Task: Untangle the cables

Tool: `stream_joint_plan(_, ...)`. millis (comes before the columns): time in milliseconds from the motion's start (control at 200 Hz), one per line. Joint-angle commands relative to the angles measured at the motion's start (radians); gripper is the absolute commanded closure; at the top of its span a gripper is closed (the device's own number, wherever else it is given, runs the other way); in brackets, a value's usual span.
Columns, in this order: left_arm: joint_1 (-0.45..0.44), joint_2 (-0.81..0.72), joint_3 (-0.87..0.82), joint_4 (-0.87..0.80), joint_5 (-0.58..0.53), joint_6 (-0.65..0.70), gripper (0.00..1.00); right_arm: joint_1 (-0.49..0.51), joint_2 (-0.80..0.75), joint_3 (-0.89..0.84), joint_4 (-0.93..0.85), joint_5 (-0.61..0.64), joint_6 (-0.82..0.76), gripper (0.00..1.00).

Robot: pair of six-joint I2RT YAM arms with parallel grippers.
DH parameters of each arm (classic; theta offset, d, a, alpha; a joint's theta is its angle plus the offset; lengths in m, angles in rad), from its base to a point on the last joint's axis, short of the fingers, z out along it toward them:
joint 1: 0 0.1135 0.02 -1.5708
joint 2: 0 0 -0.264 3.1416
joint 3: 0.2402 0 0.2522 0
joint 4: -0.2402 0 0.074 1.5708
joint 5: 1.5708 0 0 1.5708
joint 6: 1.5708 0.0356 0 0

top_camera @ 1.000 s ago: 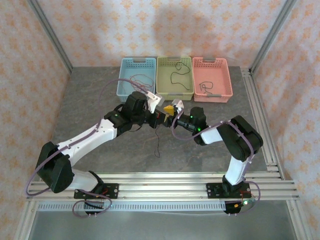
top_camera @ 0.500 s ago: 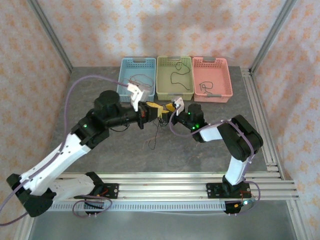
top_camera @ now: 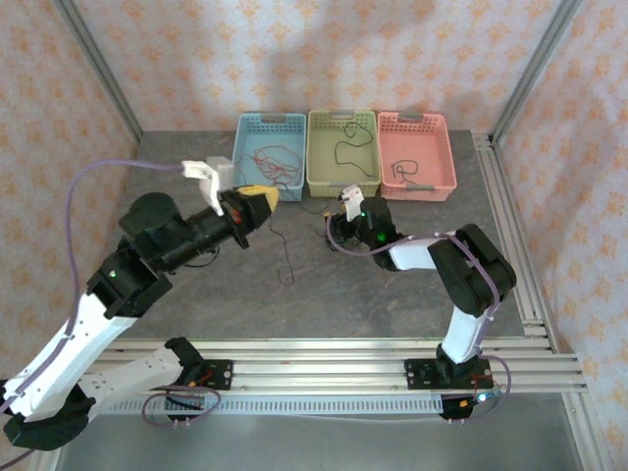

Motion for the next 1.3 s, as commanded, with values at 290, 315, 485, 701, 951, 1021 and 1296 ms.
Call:
stream_joint_plan(290, 0.0, 0.189, 0.302, -0.114, -0.335, 0.027, 1.0, -0.025, -0.05, -0.014, 0.01, 0.176, 0.025, 0.41)
stream_joint_plan(315, 0.002, 0.209, 0.327, -0.128, -0.371, 0.027, 1.0, -0.027, -0.052, -0.015, 0.004, 0.197, 0.023, 0.4)
stream_joint_plan(485, 0.051, 0.309, 0.446, -0.109, -0.423, 0.026, 1.0, -0.053, -0.07, -0.03, 0.004, 0.316, 0.057, 0.38)
stream_joint_plan(701, 0.1, 0.495, 0.615, -0.15, -0.327, -0.023, 1.0, -0.06, -0.093, -0.061, 0.057, 0.332, 0.072, 0.38)
stream_joint_plan(951, 0.162, 0.714, 0.78, -0.106, -0.328, -0.084, 1.0, -0.069, -0.116, -0.097, 0.111, 0.377, 0.079, 0.38)
stream_joint_plan(1021, 0.178, 0.79, 0.839, -0.084, -0.32, -0.078, 1.0, -0.072, -0.129, -0.115, 0.146, 0.361, 0.08, 0.38)
stream_joint_plan(1296, 0.207, 1.294, 1.432, -0.259, -0.253, -0.064, 1.0, -0.073, -0.137, -0.122, 0.148, 0.366, 0.078, 0.38)
